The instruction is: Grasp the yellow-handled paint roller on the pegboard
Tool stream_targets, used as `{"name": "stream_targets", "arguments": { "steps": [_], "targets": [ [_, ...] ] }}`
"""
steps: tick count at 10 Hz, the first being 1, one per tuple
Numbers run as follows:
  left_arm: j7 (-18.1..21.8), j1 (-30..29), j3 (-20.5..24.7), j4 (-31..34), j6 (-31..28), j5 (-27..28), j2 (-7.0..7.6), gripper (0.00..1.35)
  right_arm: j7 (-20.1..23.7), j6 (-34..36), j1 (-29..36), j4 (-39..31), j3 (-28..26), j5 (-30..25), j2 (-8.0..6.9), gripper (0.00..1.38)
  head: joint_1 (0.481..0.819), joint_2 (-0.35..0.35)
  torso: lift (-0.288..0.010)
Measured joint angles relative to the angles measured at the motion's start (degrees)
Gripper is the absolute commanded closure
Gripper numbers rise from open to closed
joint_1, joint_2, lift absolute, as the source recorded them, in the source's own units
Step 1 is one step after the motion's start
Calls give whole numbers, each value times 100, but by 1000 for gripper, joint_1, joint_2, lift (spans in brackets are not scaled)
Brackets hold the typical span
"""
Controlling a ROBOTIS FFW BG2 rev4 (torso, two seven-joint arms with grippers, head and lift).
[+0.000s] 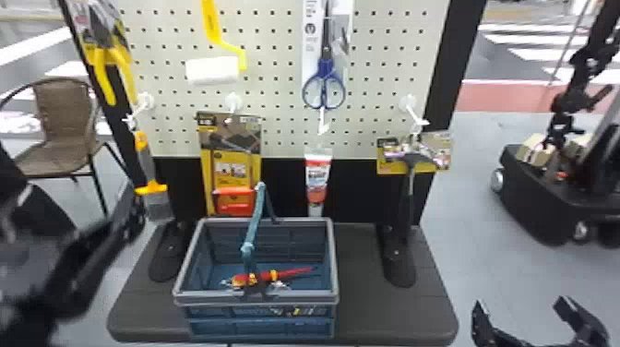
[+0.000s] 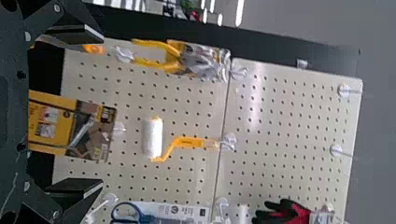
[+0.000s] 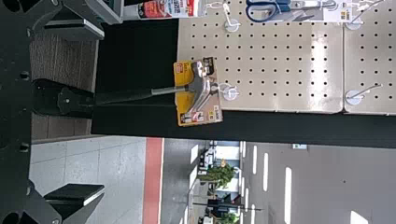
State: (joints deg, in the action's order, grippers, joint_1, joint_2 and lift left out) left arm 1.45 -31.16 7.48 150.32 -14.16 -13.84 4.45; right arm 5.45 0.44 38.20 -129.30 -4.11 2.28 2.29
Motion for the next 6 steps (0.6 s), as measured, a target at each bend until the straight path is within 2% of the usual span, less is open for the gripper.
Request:
{"name": "stream_targets", "arguments": {
  "steps": [1,3,5,6],
  "targets": [
    [578,611,346,30,-569,123,-45,206,3,0,-29,23,11,-4,0,137,549,0,-100],
    [1119,1475,675,23,-1148,343,-16,206,4,0,-55,41,25,-20,-4,137,549,0,-100],
    [1516,2091,852,-126,-1397,343,155,206,8,0,-78,42,33,-20,-8,137,549,0,-100],
    [1589,2353,887,-156,-1515,313,273,206,8,0,-94,48,46,-24,-9,137,549,0,-100]
  ]
}}
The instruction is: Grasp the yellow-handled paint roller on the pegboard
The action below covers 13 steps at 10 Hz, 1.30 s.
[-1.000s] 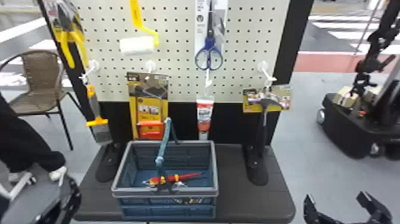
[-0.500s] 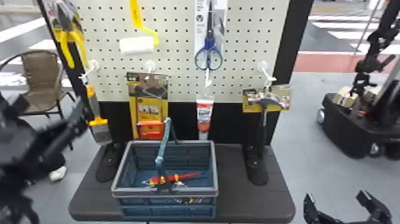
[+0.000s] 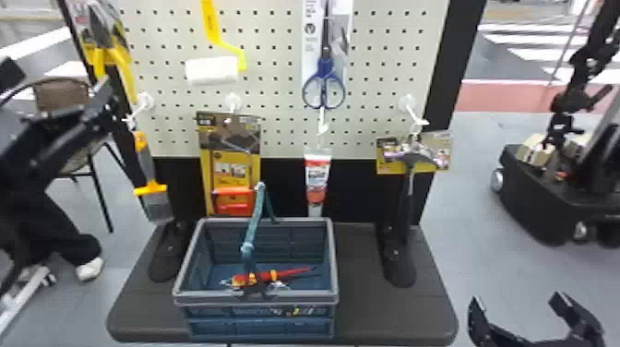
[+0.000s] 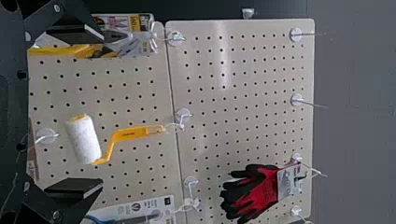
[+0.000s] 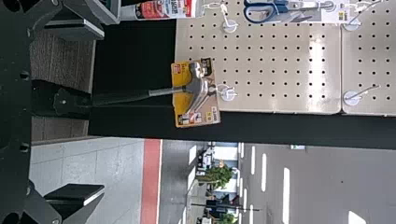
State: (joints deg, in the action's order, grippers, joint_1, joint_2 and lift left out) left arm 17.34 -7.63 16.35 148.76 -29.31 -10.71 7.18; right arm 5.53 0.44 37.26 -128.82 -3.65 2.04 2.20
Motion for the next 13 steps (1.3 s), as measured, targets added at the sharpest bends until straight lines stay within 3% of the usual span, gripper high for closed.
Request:
{"name": "stream_targets", "arguments": {
  "steps": [2,7,11,13],
  "targets": [
    [193,450,61,-207,-217,-240,210,206,0,0,-33,20,38,-2,0,137,549,0,-100],
    [1242,1812,169,-1674,-681,-663,666,259,27,0,-90,46,57,-9,0,137,549,0,-100],
    [2117,2821,-79,-3175,-536,-783,949,303,35,0,-133,64,75,-11,0,137,549,0,-100],
    [2714,3414,-295,-4256,-401,-925,1020,308,51,0,-170,85,83,-21,0,137,549,0,-100]
  ]
}}
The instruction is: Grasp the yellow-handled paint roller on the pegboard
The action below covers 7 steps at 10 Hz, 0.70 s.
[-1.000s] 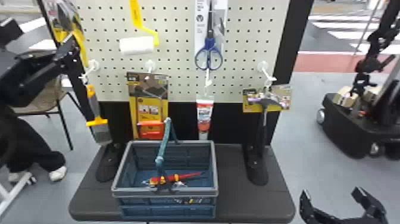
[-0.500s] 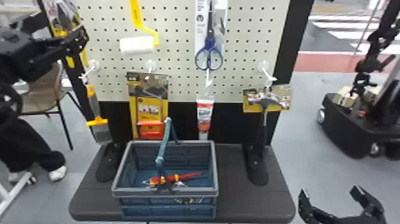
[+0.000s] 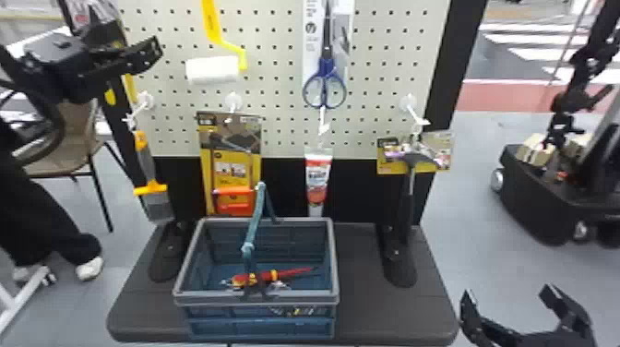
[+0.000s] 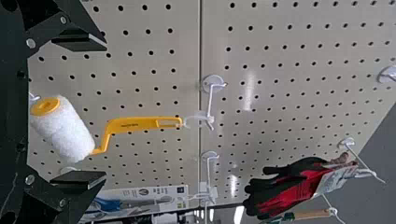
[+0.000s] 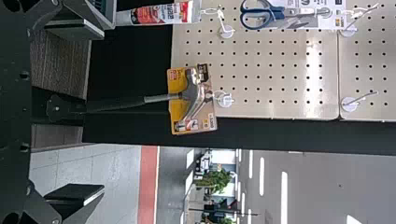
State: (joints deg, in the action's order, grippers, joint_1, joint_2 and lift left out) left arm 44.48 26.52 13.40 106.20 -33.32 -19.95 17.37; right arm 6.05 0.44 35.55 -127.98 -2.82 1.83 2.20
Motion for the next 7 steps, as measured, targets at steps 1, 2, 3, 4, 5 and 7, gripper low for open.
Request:
{"name": "stream_targets", "arguments": {
  "steps": [1,2,3,4,5,7],
  "targets": [
    [272,283,-97,-560,101,-70,7,308,11,0,-28,12,4,-12,0,137,549,0,-100],
    [447,531,-219,-975,188,-57,36,308,25,0,-50,19,8,-22,0,137,549,0,-100],
    [542,750,-374,-1317,244,-61,75,308,29,0,-63,21,9,-32,0,137,549,0,-100],
    [600,914,-500,-1579,261,-91,82,309,35,0,-83,22,9,-42,0,137,549,0,-100],
    [674,1057,-605,-1785,264,-105,69,309,40,0,-104,24,9,-51,0,137,549,0,-100],
    [786,1352,-823,-2100,269,-113,58,308,50,0,-141,32,9,-72,0,136,549,0,-100]
  ]
}}
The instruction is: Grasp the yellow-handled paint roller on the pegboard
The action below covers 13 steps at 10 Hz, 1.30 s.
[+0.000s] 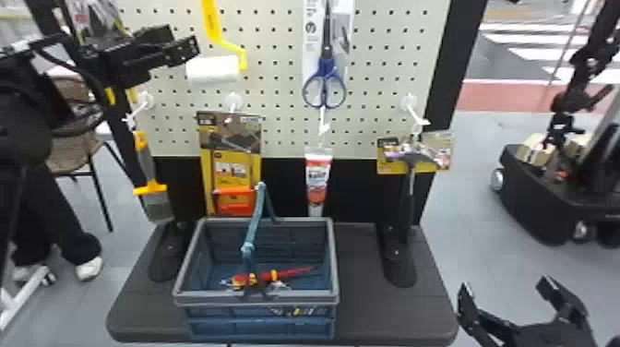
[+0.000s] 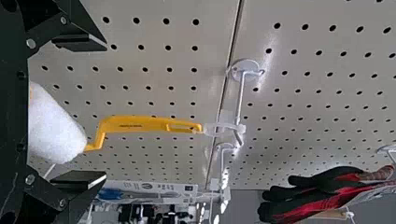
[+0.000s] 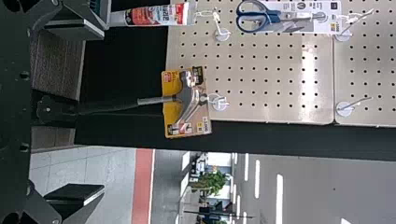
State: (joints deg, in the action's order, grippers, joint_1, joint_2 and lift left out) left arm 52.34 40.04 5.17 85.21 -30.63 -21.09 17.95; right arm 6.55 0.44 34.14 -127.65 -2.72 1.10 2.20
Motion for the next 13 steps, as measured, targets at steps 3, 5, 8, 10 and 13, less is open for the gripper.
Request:
{"name": "stream_targets", "arguments": {
  "steps": [3,5,8,10,13],
  "targets": [
    [112,592,-452,-397,26,64,37,309,75,0,-106,47,0,-23,0,136,549,0,-100],
    [162,851,-668,-589,63,116,34,309,112,0,-173,86,0,-39,0,136,549,0,-100],
    [246,994,-787,-864,147,174,-20,726,118,0,-211,102,-1,-49,21,136,549,0,-100],
    [266,1077,-808,-923,151,308,-35,1093,118,0,-225,102,-1,-49,26,136,549,0,-100],
    [276,1136,-824,-983,185,377,-46,1217,118,0,-248,115,-1,-49,39,136,549,0,-100]
  ]
}}
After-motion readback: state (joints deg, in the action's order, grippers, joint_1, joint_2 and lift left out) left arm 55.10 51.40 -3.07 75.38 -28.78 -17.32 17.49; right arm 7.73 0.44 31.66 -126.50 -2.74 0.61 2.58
